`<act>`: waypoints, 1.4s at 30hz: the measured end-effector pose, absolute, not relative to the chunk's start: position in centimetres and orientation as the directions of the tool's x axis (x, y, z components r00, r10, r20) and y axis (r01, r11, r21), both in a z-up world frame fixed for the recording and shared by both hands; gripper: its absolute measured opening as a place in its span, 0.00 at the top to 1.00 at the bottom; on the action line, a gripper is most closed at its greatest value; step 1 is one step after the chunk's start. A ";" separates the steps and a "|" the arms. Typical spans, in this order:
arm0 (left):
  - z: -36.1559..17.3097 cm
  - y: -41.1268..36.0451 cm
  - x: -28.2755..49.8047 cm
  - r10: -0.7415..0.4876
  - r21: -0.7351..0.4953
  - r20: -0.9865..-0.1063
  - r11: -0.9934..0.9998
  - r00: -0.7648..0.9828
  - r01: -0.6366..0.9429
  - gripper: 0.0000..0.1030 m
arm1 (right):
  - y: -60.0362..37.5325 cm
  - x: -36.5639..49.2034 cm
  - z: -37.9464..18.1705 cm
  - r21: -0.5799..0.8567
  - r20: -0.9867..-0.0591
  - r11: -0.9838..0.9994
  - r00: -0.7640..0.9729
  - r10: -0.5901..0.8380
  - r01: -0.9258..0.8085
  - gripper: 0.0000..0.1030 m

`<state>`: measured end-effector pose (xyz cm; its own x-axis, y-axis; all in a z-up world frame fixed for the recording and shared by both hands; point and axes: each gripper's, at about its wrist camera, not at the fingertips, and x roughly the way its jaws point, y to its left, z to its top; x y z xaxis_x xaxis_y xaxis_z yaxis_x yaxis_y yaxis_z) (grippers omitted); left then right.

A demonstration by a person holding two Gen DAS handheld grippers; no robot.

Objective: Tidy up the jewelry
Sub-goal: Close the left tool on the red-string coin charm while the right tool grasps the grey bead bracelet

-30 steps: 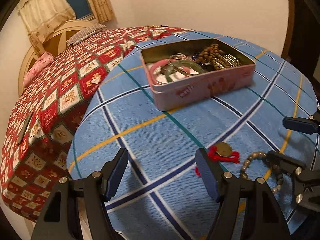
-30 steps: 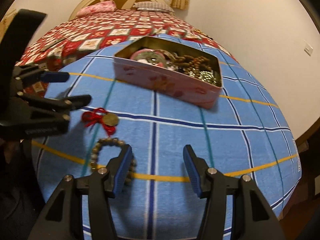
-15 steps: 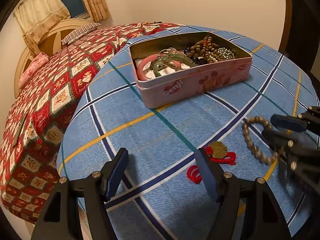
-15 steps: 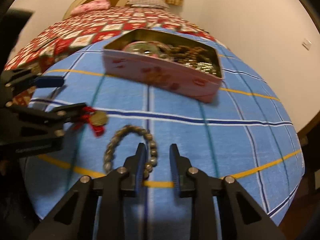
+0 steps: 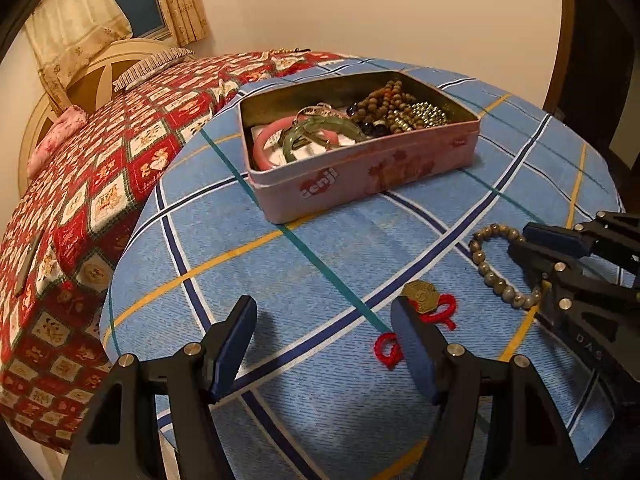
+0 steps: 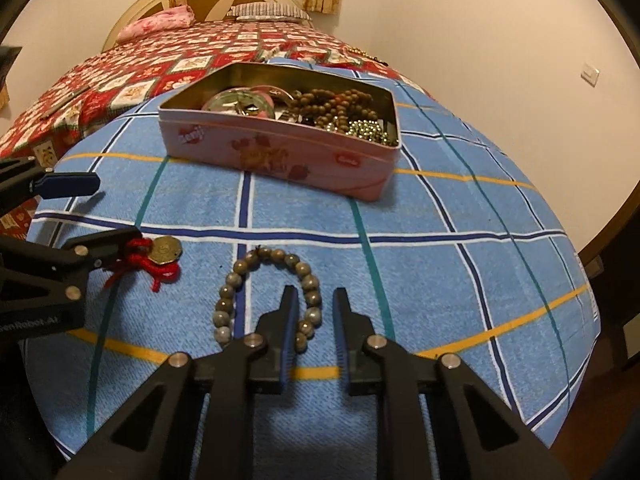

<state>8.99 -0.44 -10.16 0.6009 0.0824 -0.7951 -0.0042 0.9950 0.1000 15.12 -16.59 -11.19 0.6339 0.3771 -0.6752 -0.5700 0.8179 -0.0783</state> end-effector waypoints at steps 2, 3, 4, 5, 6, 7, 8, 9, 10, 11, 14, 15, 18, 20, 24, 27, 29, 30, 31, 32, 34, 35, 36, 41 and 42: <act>-10.1 -0.6 8.9 0.073 0.094 -0.798 0.996 0.598 0.004 0.32 | -16.5 15.1 -11.2 -0.081 -0.674 0.818 0.636 0.376 -0.570 0.81; -9.9 -0.6 8.8 0.066 0.085 -0.795 0.996 0.603 0.003 0.32 | -16.4 15.1 -11.2 -0.085 -0.674 0.817 0.637 0.374 -0.570 0.82; -9.6 -0.5 8.7 0.067 0.082 -0.789 0.997 0.611 -0.004 0.32 | -16.4 15.0 -11.2 -0.086 -0.673 0.817 0.638 0.374 -0.570 0.82; -9.3 -0.3 8.6 0.069 0.080 -0.785 0.997 0.615 -0.009 0.32 | -16.4 15.1 -11.2 -0.082 -0.673 0.817 0.636 0.377 -0.571 0.82; -9.0 -0.1 8.5 0.066 0.071 -0.781 0.997 0.621 -0.016 0.32 | -16.5 15.1 -11.2 -0.077 -0.673 0.817 0.634 0.380 -0.571 0.82; -8.6 0.1 8.3 0.056 0.057 -0.777 0.998 0.627 -0.018 0.32 | -16.6 15.2 -11.2 -0.070 -0.673 0.817 0.631 0.385 -0.572 0.82; -8.4 0.1 8.2 0.051 0.053 -0.775 0.998 0.630 -0.016 0.32 | -16.6 15.2 -11.2 -0.068 -0.673 0.817 0.631 0.386 -0.572 0.82; -8.4 -0.1 8.1 0.050 0.057 -0.774 0.998 0.631 -0.009 0.32 | -16.6 15.2 -11.2 -0.068 -0.673 0.817 0.631 0.386 -0.572 0.82; -8.4 -0.3 8.0 0.048 0.061 -0.775 0.998 0.630 0.000 0.32 | -16.6 15.2 -11.2 -0.069 -0.673 0.817 0.631 0.385 -0.572 0.82; -8.5 -0.5 8.0 0.045 0.065 -0.777 0.998 0.628 0.009 0.32 | -16.6 15.2 -11.2 -0.068 -0.673 0.816 0.630 0.387 -0.574 0.84; -9.2 -1.3 8.1 0.020 0.055 -0.793 0.998 0.608 0.040 0.32 | -16.7 14.9 -11.2 -0.068 -0.674 0.813 0.628 0.390 -0.578 0.86; -9.5 -1.6 8.2 0.020 0.060 -0.798 0.997 0.602 0.047 0.32 | -16.9 14.9 -11.3 -0.066 -0.674 0.815 0.628 0.389 -0.576 0.86; -10.0 -1.7 8.6 0.023 0.064 -0.804 0.997 0.595 0.047 0.32 | -17.0 14.9 -11.3 -0.056 -0.675 0.817 0.625 0.392 -0.573 0.86; -10.4 -1.6 8.9 0.029 0.065 -0.808 0.997 0.588 0.041 0.32 | -16.9 14.9 -11.3 -0.061 -0.674 0.817 0.627 0.390 -0.573 0.86; -11.0 -1.6 9.3 -0.011 0.028 -0.815 0.998 0.579 0.058 0.58 | -16.8 14.9 -11.3 -0.073 -0.672 0.816 0.633 0.384 -0.573 0.87; -10.9 -2.1 9.2 -0.050 0.007 -0.817 0.995 0.574 0.097 0.93 | -16.7 14.8 -11.2 -0.075 -0.671 0.813 0.632 0.387 -0.577 0.89; -10.7 -2.2 9.0 -0.066 -0.002 -0.814 0.994 0.577 0.110 0.94 | -16.6 14.6 -11.2 -0.079 -0.667 0.809 0.634 0.391 -0.583 0.89; -10.5 -2.1 8.9 -0.073 -0.009 -0.812 0.994 0.579 0.113 0.95 | -16.6 14.4 -11.1 -0.078 -0.662 0.808 0.636 0.396 -0.584 0.89; -10.4 -2.0 8.9 -0.074 -0.011 -0.810 0.994 0.582 0.110 0.95 | -16.7 14.3 -11.0 -0.070 -0.657 0.807 0.635 0.405 -0.587 0.89; -10.2 -1.9 8.9 -0.074 -0.012 -0.807 0.994 0.586 0.108 0.95 | -16.8 14.3 -11.0 -0.064 -0.655 0.806 0.634 0.411 -0.588 0.90; -9.6 -1.7 8.8 -0.066 -0.004 -0.797 0.995 0.600 0.104 0.95 | -16.9 14.3 -10.9 -0.057 -0.650 0.807 0.636 0.417 -0.587 0.90; -9.2 -1.7 8.8 -0.062 0.003 -0.792 0.995 0.607 0.105 0.95 | -17.1 14.3 -10.8 -0.051 -0.646 0.809 0.638 0.420 -0.585 0.90; -9.0 -1.7 8.8 -0.059 0.006 -0.788 0.995 0.613 0.104 0.95 | -17.2 14.3 -10.7 -0.049 -0.642 0.811 0.640 0.422 -0.584 0.90; -7.4 -1.3 8.6 -0.051 0.020 -0.763 0.995 0.644 0.103 0.95 | -17.7 14.2 -9.6 -0.041 -0.620 0.816 0.655 0.432 -0.576 0.90; -7.0 -1.3 8.5 -0.054 0.020 -0.758 0.994 0.650 0.105 0.95 | -17.8 14.1 -9.4 -0.041 -0.616 0.817 0.659 0.433 -0.575 0.90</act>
